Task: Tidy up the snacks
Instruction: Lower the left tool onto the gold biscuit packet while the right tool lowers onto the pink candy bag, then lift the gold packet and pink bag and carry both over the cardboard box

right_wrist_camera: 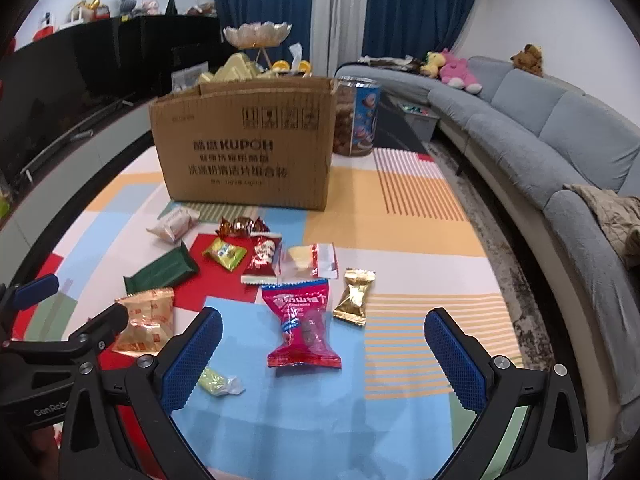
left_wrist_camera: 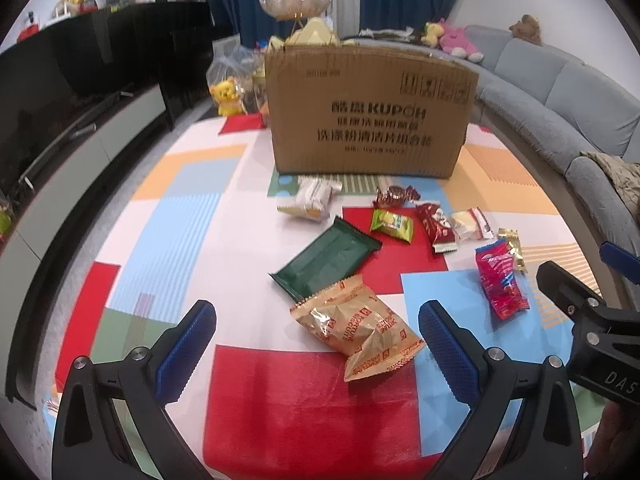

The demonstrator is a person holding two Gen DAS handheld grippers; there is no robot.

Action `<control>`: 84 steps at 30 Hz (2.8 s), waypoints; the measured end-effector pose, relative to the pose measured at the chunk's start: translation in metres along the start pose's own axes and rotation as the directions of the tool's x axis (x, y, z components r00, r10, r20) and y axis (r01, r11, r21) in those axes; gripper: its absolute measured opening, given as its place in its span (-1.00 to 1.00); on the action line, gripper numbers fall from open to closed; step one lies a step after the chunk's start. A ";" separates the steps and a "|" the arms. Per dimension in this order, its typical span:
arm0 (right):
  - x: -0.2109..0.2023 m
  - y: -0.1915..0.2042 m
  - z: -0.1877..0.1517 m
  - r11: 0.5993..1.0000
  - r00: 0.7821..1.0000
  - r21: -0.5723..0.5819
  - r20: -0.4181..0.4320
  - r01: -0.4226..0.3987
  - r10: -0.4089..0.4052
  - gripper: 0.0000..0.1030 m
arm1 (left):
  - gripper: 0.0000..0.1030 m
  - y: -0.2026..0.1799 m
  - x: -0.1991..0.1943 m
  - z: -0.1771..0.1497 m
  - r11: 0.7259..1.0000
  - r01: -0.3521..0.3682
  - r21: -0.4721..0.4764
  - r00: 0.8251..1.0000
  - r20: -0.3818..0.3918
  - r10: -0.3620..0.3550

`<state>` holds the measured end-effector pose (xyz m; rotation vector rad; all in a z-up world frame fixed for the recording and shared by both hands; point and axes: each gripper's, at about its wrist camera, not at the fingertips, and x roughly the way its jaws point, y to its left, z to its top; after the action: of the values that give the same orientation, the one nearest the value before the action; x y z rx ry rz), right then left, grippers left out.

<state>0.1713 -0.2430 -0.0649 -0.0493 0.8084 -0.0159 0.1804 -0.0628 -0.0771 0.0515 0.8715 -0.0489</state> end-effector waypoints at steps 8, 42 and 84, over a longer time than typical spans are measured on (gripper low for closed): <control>0.023 0.000 0.005 1.000 0.996 -0.015 -0.082 -0.026 0.024 0.99 | 1.00 -0.004 0.021 0.006 1.000 -0.001 -0.019 0.993 -0.119 -0.001; 0.095 0.001 0.002 0.991 0.930 0.015 -0.344 -0.135 0.132 0.04 | 0.30 -0.016 0.072 0.003 0.999 0.010 -0.043 0.948 -0.316 -0.023; 0.016 0.022 0.019 0.991 0.973 0.033 -0.191 -0.127 0.131 -0.35 | 0.04 0.008 -0.004 0.025 0.999 0.049 0.022 0.995 -0.093 -0.047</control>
<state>0.1960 -0.2211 -0.0642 0.0249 1.0042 0.0958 0.1970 -0.0564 -0.0580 0.0555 0.9644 -0.1026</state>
